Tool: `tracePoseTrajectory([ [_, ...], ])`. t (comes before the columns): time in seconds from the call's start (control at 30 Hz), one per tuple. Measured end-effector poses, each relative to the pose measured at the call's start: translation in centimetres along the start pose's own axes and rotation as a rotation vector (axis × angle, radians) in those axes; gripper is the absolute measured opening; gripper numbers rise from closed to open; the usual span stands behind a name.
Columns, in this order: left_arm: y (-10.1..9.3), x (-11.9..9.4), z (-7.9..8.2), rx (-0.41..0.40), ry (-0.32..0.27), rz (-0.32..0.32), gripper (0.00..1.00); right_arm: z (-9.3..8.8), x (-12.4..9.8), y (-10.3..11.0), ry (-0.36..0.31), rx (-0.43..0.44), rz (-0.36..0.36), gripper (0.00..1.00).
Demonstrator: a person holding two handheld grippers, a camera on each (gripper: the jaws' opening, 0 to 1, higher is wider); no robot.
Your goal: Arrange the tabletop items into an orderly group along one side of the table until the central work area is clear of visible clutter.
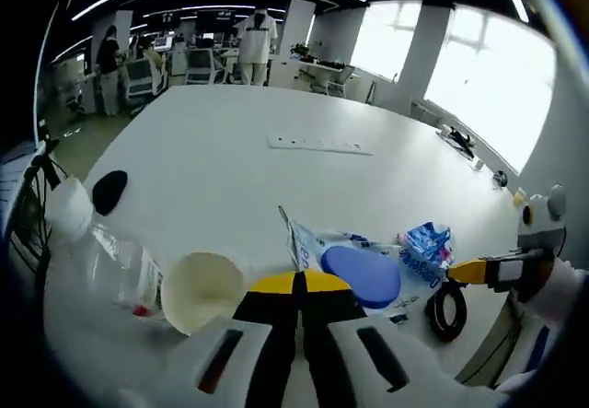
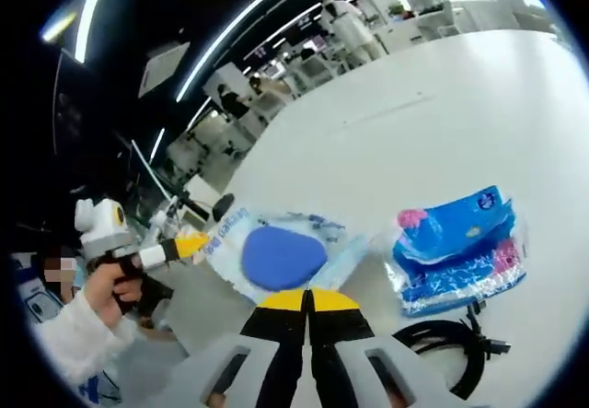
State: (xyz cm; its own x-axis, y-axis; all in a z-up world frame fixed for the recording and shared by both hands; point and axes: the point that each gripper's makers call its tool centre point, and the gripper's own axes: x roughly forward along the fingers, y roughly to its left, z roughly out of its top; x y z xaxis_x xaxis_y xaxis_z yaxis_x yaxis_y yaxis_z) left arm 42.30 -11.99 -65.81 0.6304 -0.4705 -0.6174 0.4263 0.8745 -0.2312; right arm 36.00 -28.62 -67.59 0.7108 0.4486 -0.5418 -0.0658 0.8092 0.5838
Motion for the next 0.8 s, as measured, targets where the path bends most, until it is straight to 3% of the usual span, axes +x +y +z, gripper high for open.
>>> tracePoseTrajectory([
  [0.3,0.6,1.0,-3.8,-0.035,0.043,0.03,0.0,-0.3,0.7,-0.8,-0.019,0.03,-0.016,0.0],
  [0.47,1.8,1.1,-5.3,-0.087,0.055,0.059,0.0,-1.4,1.3,-1.1,0.013,-0.008,-0.02,0.0],
  [0.8,3.1,1.6,-7.8,-0.084,0.114,0.081,0.0,-4.3,2.4,-3.6,0.105,-0.076,-0.092,0.0],
])
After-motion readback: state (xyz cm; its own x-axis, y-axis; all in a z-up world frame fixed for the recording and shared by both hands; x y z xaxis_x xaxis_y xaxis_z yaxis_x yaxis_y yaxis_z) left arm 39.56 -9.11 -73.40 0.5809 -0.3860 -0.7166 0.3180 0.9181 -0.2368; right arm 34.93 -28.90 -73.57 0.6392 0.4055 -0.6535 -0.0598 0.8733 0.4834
